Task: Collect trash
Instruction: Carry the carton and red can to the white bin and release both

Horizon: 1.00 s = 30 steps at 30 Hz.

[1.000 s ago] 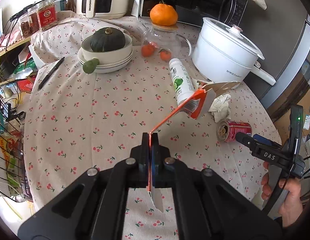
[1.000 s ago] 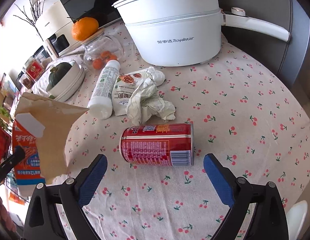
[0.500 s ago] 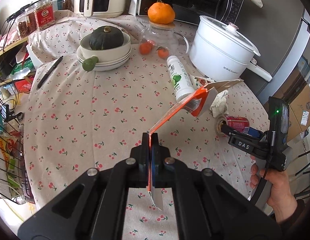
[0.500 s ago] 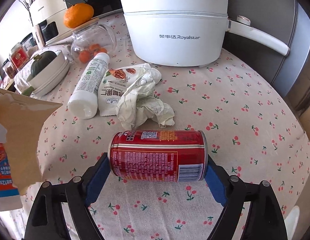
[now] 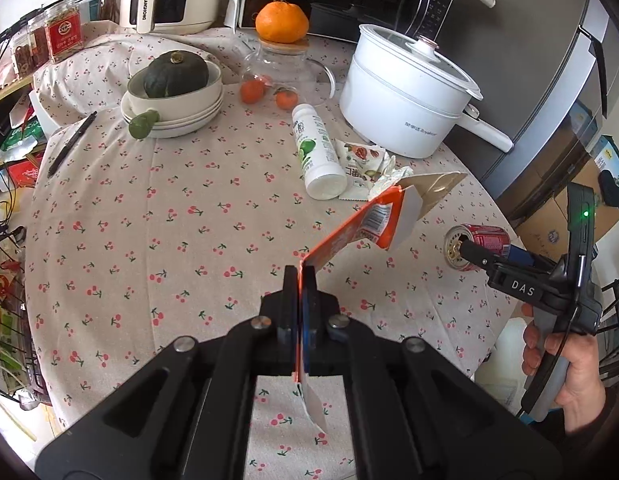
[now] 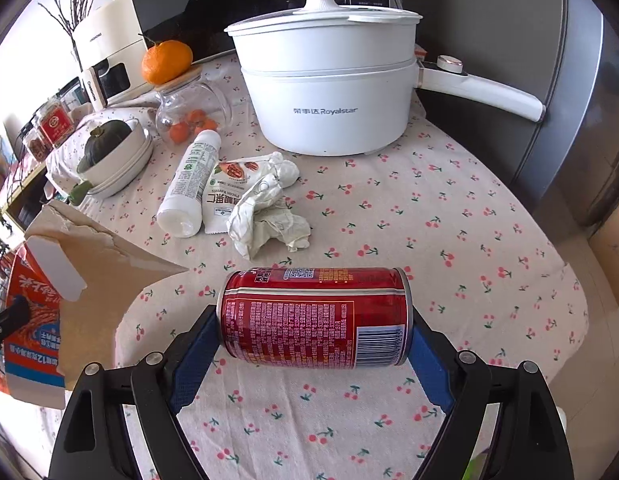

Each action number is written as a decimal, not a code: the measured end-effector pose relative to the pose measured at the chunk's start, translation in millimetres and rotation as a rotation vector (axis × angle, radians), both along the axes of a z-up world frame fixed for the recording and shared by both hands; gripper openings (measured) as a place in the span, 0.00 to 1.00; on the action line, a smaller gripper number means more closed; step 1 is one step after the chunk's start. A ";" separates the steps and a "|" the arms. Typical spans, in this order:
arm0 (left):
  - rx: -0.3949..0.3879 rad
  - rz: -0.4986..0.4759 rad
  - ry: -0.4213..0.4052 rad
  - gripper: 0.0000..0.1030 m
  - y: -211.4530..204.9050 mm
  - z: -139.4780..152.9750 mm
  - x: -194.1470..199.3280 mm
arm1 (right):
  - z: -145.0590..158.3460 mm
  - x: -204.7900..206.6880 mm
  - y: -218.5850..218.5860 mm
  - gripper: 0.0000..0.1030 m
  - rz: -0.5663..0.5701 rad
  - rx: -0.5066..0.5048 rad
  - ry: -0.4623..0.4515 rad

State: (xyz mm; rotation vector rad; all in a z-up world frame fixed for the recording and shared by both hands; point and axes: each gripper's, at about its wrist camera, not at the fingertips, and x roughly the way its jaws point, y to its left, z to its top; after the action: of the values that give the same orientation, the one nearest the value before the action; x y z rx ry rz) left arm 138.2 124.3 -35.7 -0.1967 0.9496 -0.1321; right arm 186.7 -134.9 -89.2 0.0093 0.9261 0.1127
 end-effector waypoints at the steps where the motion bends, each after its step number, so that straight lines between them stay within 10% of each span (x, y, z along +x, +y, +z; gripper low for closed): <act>1: -0.003 -0.010 0.000 0.02 -3.8 0.7 -1.4 | 2.4 -2.9 -6.8 0.86 -0.007 0.003 0.003; 30: -0.002 -0.502 0.020 0.02 -190.7 -0.5 -65.4 | 53.2 -146.8 -203.9 0.86 -0.266 -0.041 0.038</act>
State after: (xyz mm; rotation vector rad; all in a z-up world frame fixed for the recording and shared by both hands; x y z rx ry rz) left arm 72.8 -66.4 -36.1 0.0425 1.0034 -0.5934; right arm 39.8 -338.8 -36.0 0.0966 0.9570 -0.1531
